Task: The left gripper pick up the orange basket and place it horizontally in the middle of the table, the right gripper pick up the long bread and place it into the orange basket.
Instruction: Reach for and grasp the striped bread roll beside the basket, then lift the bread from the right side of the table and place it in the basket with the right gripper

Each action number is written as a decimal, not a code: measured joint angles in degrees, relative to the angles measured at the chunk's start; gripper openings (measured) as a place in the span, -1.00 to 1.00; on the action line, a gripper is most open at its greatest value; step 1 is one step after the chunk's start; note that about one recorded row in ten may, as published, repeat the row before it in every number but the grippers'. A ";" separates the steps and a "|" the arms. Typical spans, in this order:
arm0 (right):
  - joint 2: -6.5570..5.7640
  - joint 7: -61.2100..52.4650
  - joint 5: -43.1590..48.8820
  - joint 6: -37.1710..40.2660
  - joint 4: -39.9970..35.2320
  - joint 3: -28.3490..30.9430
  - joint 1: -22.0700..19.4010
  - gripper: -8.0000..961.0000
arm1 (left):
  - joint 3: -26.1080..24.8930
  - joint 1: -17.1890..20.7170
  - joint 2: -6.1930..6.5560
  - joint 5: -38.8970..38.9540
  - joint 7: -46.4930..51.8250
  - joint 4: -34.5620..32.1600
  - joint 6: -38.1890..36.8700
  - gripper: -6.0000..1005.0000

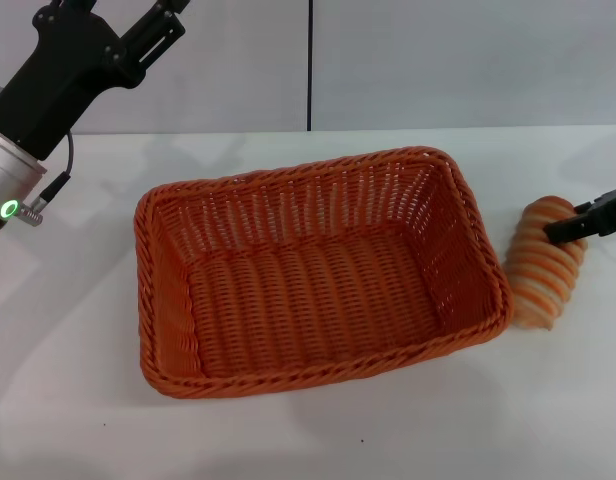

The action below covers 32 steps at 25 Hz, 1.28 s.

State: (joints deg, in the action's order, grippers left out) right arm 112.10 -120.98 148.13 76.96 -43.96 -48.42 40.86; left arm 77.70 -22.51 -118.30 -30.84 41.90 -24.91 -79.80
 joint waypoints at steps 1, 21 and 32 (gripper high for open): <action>-0.02 0.00 -0.01 0.07 -0.03 0.03 0.01 0.19 | -0.02 -0.07 0.00 0.00 -0.01 0.06 0.00 0.69; 1.74 -0.43 -13.45 3.14 -18.27 10.03 -8.92 -0.12 | -0.99 -0.30 0.00 -0.01 -0.12 0.22 -0.04 0.69; 2.27 2.25 -52.11 8.68 -28.81 8.98 -17.20 -0.32 | -1.13 -0.46 0.07 -0.01 0.01 0.22 -0.37 0.69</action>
State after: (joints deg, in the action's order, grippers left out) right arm 114.37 -118.73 96.01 85.64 -72.77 -39.44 23.66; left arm 76.58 -22.97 -118.23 -30.85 41.90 -24.69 -80.17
